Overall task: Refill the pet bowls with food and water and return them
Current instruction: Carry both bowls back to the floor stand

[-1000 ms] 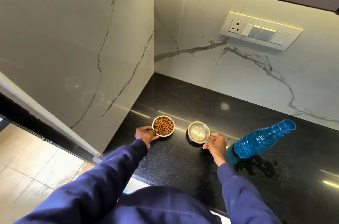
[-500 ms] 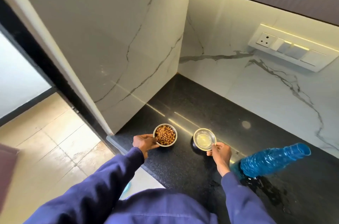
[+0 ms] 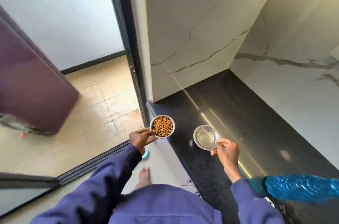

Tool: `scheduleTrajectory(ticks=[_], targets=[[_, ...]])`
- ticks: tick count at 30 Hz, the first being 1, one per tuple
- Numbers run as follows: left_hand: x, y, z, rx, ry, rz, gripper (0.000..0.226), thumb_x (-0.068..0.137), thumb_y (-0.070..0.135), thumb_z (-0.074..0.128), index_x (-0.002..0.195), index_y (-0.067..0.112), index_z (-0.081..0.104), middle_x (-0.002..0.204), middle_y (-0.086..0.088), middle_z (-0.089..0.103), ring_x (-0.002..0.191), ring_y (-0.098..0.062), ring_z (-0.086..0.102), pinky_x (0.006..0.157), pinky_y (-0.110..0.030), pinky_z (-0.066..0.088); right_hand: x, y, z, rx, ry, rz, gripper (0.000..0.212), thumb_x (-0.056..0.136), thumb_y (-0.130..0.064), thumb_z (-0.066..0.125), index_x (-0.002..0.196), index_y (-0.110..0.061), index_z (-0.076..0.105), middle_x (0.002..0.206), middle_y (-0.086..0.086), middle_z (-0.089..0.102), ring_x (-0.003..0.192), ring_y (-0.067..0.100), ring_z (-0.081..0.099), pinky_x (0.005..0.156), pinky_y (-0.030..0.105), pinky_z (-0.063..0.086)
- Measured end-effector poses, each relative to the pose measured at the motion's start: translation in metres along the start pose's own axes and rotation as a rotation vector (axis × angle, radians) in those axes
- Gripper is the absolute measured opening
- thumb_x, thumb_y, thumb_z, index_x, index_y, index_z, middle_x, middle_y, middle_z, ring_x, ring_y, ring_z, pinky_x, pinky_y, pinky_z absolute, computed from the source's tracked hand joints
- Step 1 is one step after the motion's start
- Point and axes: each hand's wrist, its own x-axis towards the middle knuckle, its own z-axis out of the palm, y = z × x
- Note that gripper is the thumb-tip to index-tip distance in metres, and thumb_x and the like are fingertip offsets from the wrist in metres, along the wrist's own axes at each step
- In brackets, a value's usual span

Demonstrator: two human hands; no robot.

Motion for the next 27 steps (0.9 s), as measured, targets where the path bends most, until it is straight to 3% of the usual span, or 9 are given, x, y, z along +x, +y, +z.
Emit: scheduleTrajectory(ticks=[3, 8, 14, 22, 27], targets=[[-0.003, 0.008, -0.04, -0.107, 0.092, 0.024, 0.034, 0.087, -0.022, 0.062, 0.121, -0.023, 0.058, 0.102, -0.037, 0.069, 0.059, -0.031, 0.074, 0.068, -0.041, 0.064, -0.012, -0.019, 0.025, 0.016, -0.101, -0.041, 0.027, 0.091, 0.002, 0.067, 0.073, -0.018, 0.064, 0.051, 0.003, 0.07, 0.045, 0.023, 0.071, 0.06, 0.041, 0.061], [0.002, 0.021, -0.111, -0.236, 0.272, 0.029, 0.031, 0.086, -0.023, 0.062, 0.116, -0.019, 0.059, 0.084, -0.024, 0.069, 0.048, -0.024, 0.072, 0.058, -0.034, 0.064, -0.029, -0.056, 0.078, 0.068, -0.264, -0.084, 0.006, 0.093, 0.001, 0.063, 0.091, 0.0, 0.068, 0.053, 0.01, 0.07, 0.043, 0.024, 0.069, 0.044, 0.023, 0.053], [0.025, 0.033, -0.191, -0.281, 0.399, 0.013, 0.024, 0.088, -0.021, 0.061, 0.109, -0.011, 0.061, 0.082, -0.021, 0.07, 0.048, -0.021, 0.073, 0.048, -0.029, 0.062, -0.052, -0.091, 0.159, 0.107, -0.399, -0.091, 0.005, 0.094, 0.003, 0.063, 0.093, 0.004, 0.068, 0.061, 0.021, 0.069, 0.046, 0.027, 0.065, 0.049, 0.034, 0.053], [0.082, 0.04, -0.272, -0.233, 0.46, -0.037, 0.019, 0.082, -0.019, 0.071, 0.094, -0.005, 0.068, 0.077, -0.017, 0.074, 0.056, -0.023, 0.075, 0.052, -0.029, 0.063, -0.059, -0.107, 0.282, 0.018, -0.418, -0.103, 0.006, 0.092, -0.004, 0.067, 0.09, -0.009, 0.07, 0.063, 0.014, 0.073, 0.046, 0.017, 0.067, 0.041, 0.031, 0.051], [0.137, 0.021, -0.307, -0.225, 0.498, -0.083, 0.021, 0.083, -0.017, 0.072, 0.101, -0.008, 0.067, 0.086, -0.02, 0.073, 0.068, -0.03, 0.074, 0.057, -0.03, 0.065, -0.038, -0.088, 0.369, -0.041, -0.451, -0.103, 0.006, 0.092, -0.006, 0.067, 0.09, -0.004, 0.072, 0.067, 0.015, 0.074, 0.049, 0.02, 0.069, 0.05, 0.033, 0.057]])
